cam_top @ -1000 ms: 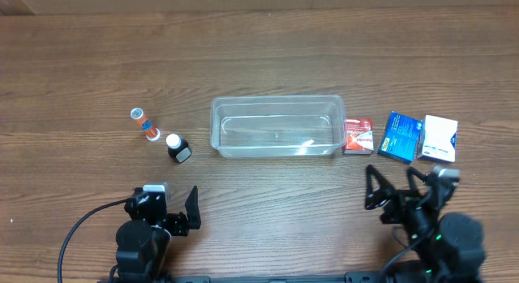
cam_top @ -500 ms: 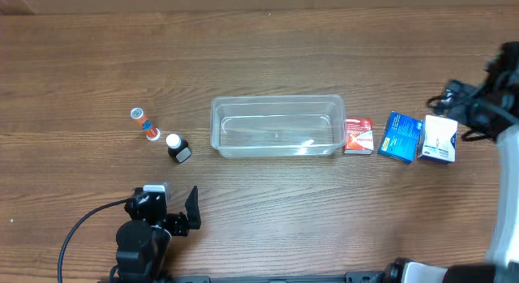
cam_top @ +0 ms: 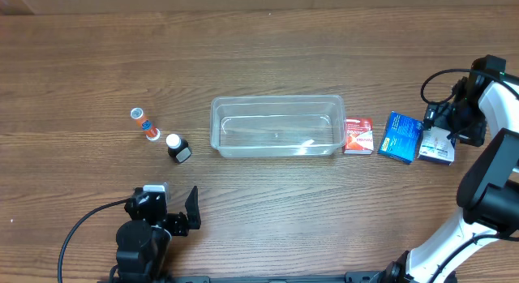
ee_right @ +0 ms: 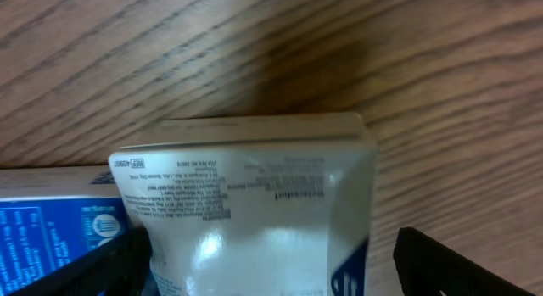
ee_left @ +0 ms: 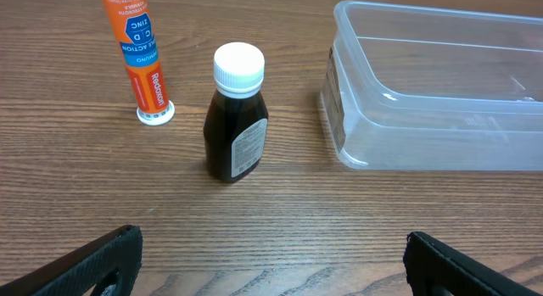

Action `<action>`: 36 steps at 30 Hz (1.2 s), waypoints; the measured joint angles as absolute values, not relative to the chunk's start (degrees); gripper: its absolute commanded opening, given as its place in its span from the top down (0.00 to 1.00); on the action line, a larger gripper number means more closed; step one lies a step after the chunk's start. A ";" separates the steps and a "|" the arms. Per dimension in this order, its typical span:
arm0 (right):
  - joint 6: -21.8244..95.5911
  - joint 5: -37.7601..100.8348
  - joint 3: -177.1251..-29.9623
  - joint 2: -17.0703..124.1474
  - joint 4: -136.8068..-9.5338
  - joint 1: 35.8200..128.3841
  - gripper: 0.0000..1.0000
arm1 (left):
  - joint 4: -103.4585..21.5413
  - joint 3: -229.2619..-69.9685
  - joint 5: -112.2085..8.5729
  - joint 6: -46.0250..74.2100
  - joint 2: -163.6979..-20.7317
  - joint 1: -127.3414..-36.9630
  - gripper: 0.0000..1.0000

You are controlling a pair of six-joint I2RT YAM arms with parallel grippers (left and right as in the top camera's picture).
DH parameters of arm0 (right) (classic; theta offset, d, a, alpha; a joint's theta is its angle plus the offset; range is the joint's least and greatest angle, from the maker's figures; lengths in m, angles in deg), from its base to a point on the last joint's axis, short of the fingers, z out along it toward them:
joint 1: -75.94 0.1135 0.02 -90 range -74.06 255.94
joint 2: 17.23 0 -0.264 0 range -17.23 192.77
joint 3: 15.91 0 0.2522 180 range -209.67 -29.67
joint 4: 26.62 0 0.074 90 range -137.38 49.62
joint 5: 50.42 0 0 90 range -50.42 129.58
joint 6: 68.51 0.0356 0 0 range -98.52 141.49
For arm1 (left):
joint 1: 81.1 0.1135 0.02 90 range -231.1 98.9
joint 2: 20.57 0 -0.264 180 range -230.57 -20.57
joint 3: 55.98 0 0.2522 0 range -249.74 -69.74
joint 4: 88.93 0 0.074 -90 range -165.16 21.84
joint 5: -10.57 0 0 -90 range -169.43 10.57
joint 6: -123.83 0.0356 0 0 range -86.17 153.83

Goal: Pack container
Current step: 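Reach the right gripper to the white box and grasp it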

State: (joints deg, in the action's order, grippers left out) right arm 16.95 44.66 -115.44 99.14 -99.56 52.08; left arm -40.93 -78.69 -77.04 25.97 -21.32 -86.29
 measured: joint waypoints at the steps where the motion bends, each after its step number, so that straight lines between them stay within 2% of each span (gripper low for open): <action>1: 16.97 44.03 -115.66 99.45 -99.72 52.13 0.15 | -40.95 -78.69 -77.04 25.97 -21.32 -86.29 0.00; 4: 16.93 41.25 -115.93 100.59 -99.26 52.15 0.14 | -40.95 -78.69 -77.04 25.97 -21.32 -86.29 0.00; 6: 16.97 41.08 -115.90 101.77 -99.06 52.08 0.02 | -40.95 -78.69 -77.04 25.97 -21.32 -86.29 0.00; 10: 18.46 43.22 -115.79 103.21 -99.82 51.95 0.00 | -40.95 -78.71 -77.04 25.97 -21.32 -86.29 0.00; 17: 21.30 44.97 -117.08 102.51 -101.90 51.91 0.00 | -40.95 -78.69 -77.04 25.97 -21.32 -86.29 0.00; 23: 22.17 45.45 -118.96 94.47 -101.22 51.86 0.00 | -40.95 -78.69 -77.04 25.97 -21.32 -86.29 0.00; 26: 22.15 45.86 -117.17 95.25 -97.88 51.12 0.00 | -40.95 -78.71 -77.04 25.97 -21.32 -86.29 0.00; 30: 21.04 43.90 -116.21 100.02 -98.03 47.47 0.00 | -40.93 -78.69 -77.04 25.97 -21.32 -86.29 0.00; 36: 19.40 41.38 -116.32 100.15 -97.99 47.05 0.00 | -40.95 -78.69 -77.04 25.97 -21.32 -86.29 0.00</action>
State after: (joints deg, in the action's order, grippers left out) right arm 19.40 41.38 -116.32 100.15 -97.99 47.05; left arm -40.95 -78.69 -77.04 25.97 -21.32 -86.29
